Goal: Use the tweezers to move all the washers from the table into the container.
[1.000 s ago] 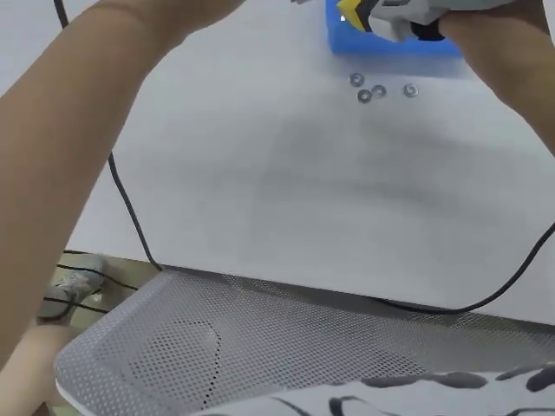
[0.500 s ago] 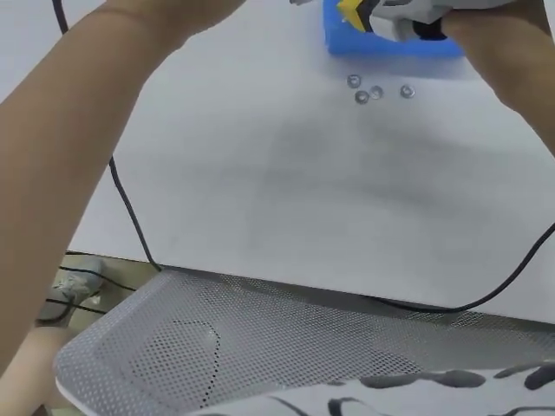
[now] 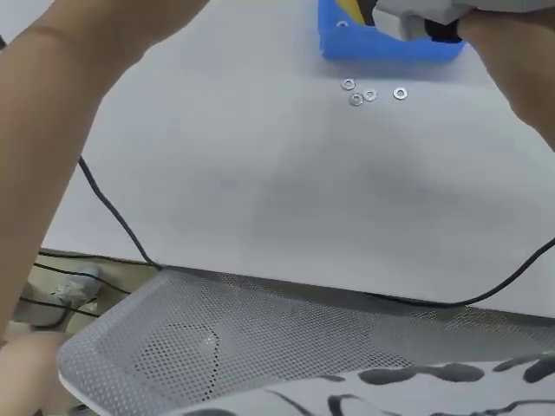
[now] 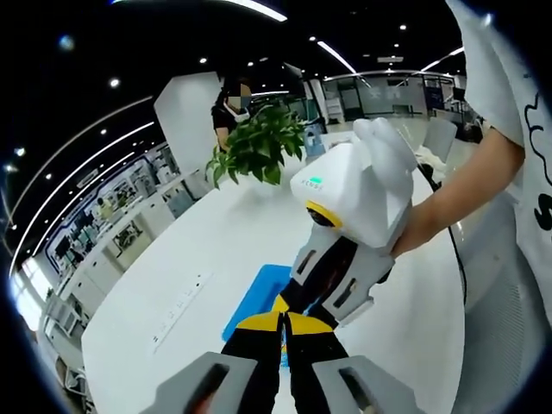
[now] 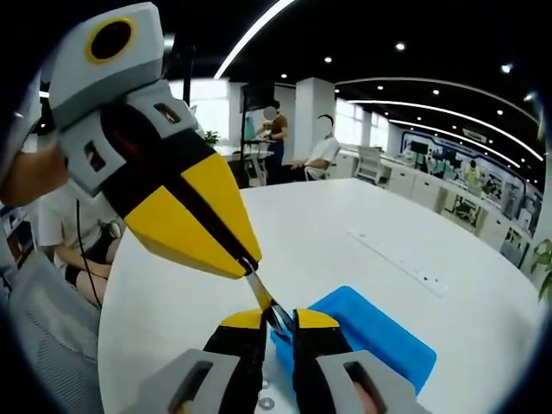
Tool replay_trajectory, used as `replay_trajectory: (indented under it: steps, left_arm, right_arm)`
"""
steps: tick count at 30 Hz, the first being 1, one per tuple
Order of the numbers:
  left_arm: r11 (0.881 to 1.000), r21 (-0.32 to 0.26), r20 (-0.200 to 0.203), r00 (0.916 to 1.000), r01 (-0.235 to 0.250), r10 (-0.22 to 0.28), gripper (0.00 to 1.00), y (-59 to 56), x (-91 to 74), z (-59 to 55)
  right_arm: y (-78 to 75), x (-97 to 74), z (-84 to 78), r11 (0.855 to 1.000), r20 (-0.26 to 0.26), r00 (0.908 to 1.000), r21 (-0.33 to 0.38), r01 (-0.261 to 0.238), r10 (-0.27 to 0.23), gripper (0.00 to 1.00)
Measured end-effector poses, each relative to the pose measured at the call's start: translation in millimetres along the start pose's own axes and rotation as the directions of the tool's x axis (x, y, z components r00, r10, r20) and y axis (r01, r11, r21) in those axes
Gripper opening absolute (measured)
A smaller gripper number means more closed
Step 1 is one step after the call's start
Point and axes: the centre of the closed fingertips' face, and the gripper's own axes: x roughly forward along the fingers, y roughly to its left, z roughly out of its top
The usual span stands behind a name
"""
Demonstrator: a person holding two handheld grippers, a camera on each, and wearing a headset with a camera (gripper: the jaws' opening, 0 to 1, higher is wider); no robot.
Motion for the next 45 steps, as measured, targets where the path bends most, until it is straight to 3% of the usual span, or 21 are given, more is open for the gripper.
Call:
replay_trajectory:
  steps: [5, 15, 26, 34, 45]
  left_arm:
    - [1.0, 0.003, -0.002, 0.9998, 0.022, -0.022, 0.0, -12.4, -4.9, 0.1]
    - [0.997, -0.036, -0.039, 0.9966, 0.071, -0.073, 0.0, -31.5, 3.2, -18.8]
    - [0.993, -0.07, -0.052, 0.9941, 0.092, -0.096, 0.0, -34.5, 19.4, -33.1]
    - [0.992, -0.072, -0.083, 0.9902, 0.106, -0.112, 0.0, -37.9, 28.1, -44.3]
    - [0.989, -0.101, -0.065, 0.9909, 0.111, -0.118, 0.0, -36.6, 27.9, -42.6]
  right_arm:
    - [15.0, -4.7, -3.3, 1.0, 0.005, 0.9999, 0.015, -0.012, 0.012, 0.07]
    - [28.9, -0.5, -30.7, 0.998, -0.042, 0.9981, 0.053, -0.042, 0.045, 0.07]
    - [24.0, 8.0, -52.5, 0.996, -0.088, 0.9945, 0.071, -0.051, 0.057, 0.08]
    - [23.5, 15.9, -67.0, 0.994, -0.112, 0.9911, 0.088, -0.063, 0.072, 0.08]
    - [23.3, 12.5, -64.5, 0.993, -0.116, 0.9908, 0.099, -0.058, 0.069, 0.07]
